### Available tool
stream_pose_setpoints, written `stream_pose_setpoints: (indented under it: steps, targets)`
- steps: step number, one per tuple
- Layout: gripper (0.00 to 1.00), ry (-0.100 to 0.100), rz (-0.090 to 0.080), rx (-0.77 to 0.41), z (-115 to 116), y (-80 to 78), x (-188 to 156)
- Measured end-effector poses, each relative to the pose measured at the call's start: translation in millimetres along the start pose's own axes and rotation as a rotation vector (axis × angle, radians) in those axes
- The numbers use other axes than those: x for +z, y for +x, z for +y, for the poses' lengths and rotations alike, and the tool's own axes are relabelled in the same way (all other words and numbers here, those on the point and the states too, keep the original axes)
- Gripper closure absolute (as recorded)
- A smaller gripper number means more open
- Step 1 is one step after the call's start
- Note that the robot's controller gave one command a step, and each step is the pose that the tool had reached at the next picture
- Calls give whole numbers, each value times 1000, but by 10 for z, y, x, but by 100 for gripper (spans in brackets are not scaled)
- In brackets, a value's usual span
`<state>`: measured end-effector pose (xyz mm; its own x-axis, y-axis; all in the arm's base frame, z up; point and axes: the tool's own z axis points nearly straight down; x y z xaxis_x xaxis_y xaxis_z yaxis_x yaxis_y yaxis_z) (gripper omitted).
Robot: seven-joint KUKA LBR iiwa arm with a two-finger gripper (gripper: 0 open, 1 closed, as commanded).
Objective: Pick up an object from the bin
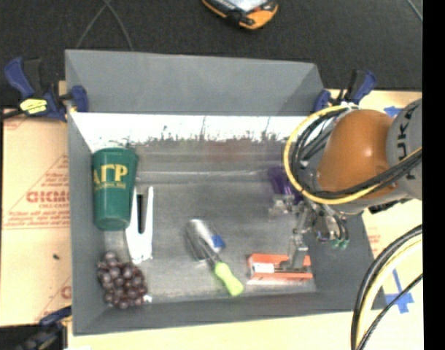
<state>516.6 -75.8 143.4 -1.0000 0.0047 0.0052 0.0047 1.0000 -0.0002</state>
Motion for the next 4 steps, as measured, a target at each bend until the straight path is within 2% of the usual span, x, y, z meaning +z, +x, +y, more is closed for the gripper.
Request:
stream_pose_setpoints:
  steps: [1, 3, 4]
  targets:
    - [0, 1, -8, -4, 3, -19, -44]
    - [0, 2, -9, -24, -33, 262, 106]
    - [0, 3, -9, -89, -25, 404, 418]
